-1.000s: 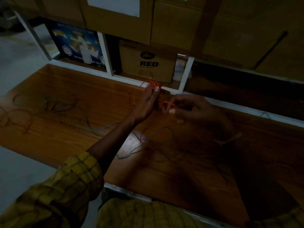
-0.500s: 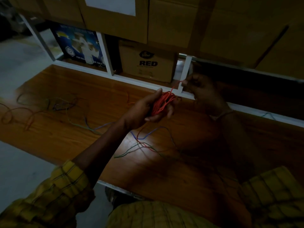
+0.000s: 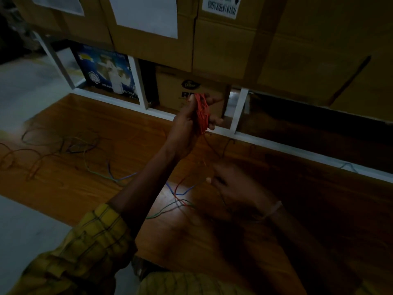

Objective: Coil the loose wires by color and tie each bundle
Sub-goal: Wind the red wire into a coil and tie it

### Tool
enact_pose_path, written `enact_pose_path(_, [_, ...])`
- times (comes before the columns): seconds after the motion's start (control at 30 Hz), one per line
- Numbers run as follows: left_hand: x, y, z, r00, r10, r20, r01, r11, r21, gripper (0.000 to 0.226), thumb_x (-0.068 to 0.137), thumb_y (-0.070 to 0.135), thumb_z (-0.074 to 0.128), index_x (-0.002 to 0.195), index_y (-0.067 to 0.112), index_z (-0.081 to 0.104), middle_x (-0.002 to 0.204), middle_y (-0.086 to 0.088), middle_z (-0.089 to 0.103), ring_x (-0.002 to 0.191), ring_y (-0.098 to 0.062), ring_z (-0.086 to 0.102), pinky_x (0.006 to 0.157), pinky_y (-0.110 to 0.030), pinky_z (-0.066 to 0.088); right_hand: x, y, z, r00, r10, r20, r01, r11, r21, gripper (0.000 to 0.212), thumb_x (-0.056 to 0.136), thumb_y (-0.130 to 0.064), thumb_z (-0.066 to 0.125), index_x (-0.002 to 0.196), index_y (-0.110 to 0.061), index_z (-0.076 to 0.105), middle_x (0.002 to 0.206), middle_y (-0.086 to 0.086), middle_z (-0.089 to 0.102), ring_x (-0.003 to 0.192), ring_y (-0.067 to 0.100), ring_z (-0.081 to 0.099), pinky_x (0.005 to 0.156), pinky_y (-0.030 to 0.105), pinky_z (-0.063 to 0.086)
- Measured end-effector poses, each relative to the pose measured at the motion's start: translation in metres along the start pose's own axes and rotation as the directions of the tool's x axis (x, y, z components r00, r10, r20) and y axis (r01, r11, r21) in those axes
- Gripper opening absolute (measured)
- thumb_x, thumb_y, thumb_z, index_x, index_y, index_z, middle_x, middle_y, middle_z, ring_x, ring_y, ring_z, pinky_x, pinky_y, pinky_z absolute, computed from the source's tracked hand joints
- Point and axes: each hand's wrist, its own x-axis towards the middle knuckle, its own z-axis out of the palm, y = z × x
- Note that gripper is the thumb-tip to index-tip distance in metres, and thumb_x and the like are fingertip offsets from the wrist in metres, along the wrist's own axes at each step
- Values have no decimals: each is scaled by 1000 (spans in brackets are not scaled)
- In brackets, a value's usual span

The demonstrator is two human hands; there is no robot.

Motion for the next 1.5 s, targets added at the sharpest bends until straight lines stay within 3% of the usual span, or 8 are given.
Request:
enact_pose_path(0.1, [1, -1, 3, 999, 34, -42, -25, 979, 200, 48, 116, 47, 21, 135, 27, 61, 127, -18, 73, 100, -45, 73, 89, -49, 55, -4, -18, -21, 999, -26, -19, 27, 1000, 5, 41, 100, -18, 64, 140, -19, 57, 90, -24, 55, 73, -8, 52, 67, 7, 39])
enact_pose_path(0.27, [-12, -14, 6, 998, -51, 26, 31, 862, 506, 34, 115, 48, 27, 136, 34, 50, 127, -7, 63, 109, -26, 69, 98, -46, 59, -1, -38, -83, 1000, 25, -11, -24, 993, 118, 15, 98, -25, 66, 112, -25, 71, 95, -12, 70, 82, -1, 65, 67, 20, 49])
enact_pose_path(0.4, [-18, -18, -4, 982, -165, 94, 79, 806, 586, 44, 116, 44, 27, 147, 19, 47, 114, -7, 65, 89, -12, 64, 74, -28, 51, -3, -33, -134, 992, 105, -75, -73, 938, 338, 10, 98, -19, 65, 98, -10, 70, 79, -4, 67, 62, 6, 62, 52, 20, 49])
enact_pose_path(0.6, [-35, -15, -6, 932, -237, 273, 97, 892, 442, 45, 118, 35, 23, 144, 7, 47, 122, -23, 68, 61, -14, 55, 54, -29, 43, 14, -1, -154, 941, 187, -281, -8, 845, 535, 20, 100, -16, 63, 104, 3, 69, 57, -1, 51, 51, 11, 50, 50, 21, 47])
enact_pose_path(0.83, [-47, -12, 0, 898, -203, 390, 121, 967, 223, 52, 118, 29, 16, 148, -6, 38, 120, -33, 63, 48, -12, 40, 43, -26, 30, 45, 33, -115, 851, 261, -455, -56, 908, 416, 12, 97, -20, 68, 98, -7, 68, 92, -3, 66, 80, -6, 63, 74, 19, 53])
enact_pose_path(1.07, [-41, 1, -3, 963, -65, 261, 85, 994, -67, 62, 117, 38, 12, 151, -7, 38, 127, -19, 64, 46, -7, 36, 51, -30, 22, 19, 42, -35, 902, 363, -234, -310, 921, 236, 31, 107, -37, 48, 128, -22, 65, 123, -4, 63, 108, 12, 59, 90, 30, 48])
enact_pose_path(1.17, [-30, 7, -8, 990, -25, 137, 48, 985, -166, 62, 117, 41, 16, 155, -4, 35, 135, -17, 65, 53, -9, 47, 56, -24, 35, 6, 30, -6, 920, 378, -100, -338, 898, 281, 33, 106, -40, 48, 127, -23, 67, 113, -6, 67, 95, 0, 58, 81, 14, 43])
enact_pose_path(1.5, [2, -12, -15, 998, -34, -47, 30, 997, -78, 59, 117, 40, 19, 156, 2, 38, 160, -16, 48, 118, -32, 72, 92, -36, 59, 3, -31, -13, 997, 73, -17, -72, 994, 79, 13, 103, -25, 59, 103, -12, 60, 65, -6, 56, 54, 5, 56, 52, 26, 42])
